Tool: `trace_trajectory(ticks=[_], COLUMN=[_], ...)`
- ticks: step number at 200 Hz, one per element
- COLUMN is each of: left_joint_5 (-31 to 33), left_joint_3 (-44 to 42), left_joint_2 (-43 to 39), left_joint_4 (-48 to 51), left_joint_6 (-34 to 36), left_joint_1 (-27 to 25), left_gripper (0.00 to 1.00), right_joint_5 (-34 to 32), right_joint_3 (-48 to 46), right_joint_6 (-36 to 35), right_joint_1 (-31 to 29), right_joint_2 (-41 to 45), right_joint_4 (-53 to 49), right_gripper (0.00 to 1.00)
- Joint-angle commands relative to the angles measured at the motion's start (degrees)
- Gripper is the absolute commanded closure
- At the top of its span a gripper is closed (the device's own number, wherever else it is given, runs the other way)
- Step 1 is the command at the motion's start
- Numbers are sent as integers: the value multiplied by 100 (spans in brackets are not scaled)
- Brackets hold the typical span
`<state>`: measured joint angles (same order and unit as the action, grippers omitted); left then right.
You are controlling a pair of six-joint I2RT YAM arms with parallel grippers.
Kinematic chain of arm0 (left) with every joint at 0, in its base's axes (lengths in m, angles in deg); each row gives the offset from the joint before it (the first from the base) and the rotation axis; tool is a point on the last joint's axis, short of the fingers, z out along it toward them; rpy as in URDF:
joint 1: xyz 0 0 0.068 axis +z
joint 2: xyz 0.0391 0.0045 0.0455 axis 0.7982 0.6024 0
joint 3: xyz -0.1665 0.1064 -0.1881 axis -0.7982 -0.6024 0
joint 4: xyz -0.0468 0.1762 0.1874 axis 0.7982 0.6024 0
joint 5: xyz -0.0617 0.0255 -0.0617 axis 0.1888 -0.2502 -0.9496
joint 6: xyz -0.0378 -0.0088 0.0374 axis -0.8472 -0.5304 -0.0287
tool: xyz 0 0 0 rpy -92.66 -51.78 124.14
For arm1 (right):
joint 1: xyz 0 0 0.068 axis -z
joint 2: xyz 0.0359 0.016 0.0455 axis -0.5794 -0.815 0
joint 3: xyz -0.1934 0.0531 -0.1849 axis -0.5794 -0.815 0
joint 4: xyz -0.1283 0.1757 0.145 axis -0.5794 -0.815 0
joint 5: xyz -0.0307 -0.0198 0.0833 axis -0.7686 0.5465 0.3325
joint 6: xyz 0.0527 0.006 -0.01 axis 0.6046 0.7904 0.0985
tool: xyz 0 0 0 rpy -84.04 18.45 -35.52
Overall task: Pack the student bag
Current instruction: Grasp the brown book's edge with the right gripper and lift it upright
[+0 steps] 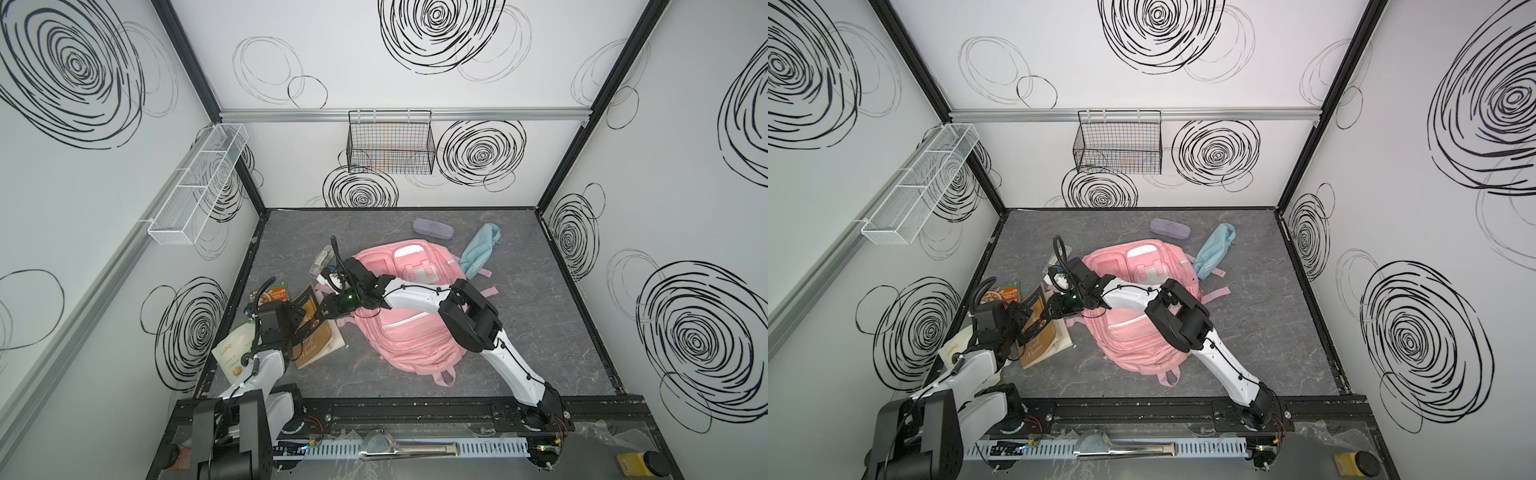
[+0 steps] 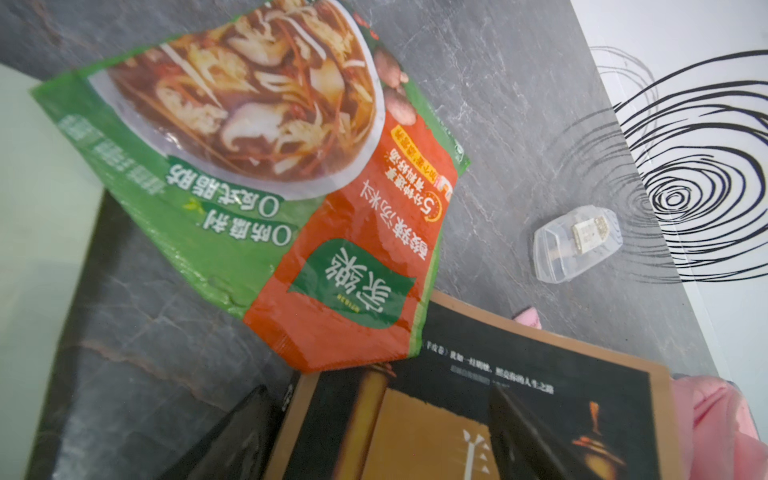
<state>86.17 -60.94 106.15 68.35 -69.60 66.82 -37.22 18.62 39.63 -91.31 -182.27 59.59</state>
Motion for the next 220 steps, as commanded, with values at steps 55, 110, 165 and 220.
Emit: trace_trajectory(ticks=[55,110,165,220], left_joint_5=[-476,-421,-923,-2845], left_joint_3=[313,847,1046,550], left_joint_2=[-542,-1392,-1492,-1254], left_joint_4=[491,1195,1004,-604], left_joint_6=[29,182,610,222], left_joint_1=[-259,-337,-246,-195], left_gripper=[16,13,12,13], right_joint_5=[-118,-266,-456,-209], right_joint_3=[211,-471,-1530,-2072], right_joint_6=[72,48,80,149], right_joint_1=[55,103,179,416], right_joint_2=[253,1353,2370,2783], right_joint_4=[-246,52,741,1031], right_gripper=[100,100,100,100])
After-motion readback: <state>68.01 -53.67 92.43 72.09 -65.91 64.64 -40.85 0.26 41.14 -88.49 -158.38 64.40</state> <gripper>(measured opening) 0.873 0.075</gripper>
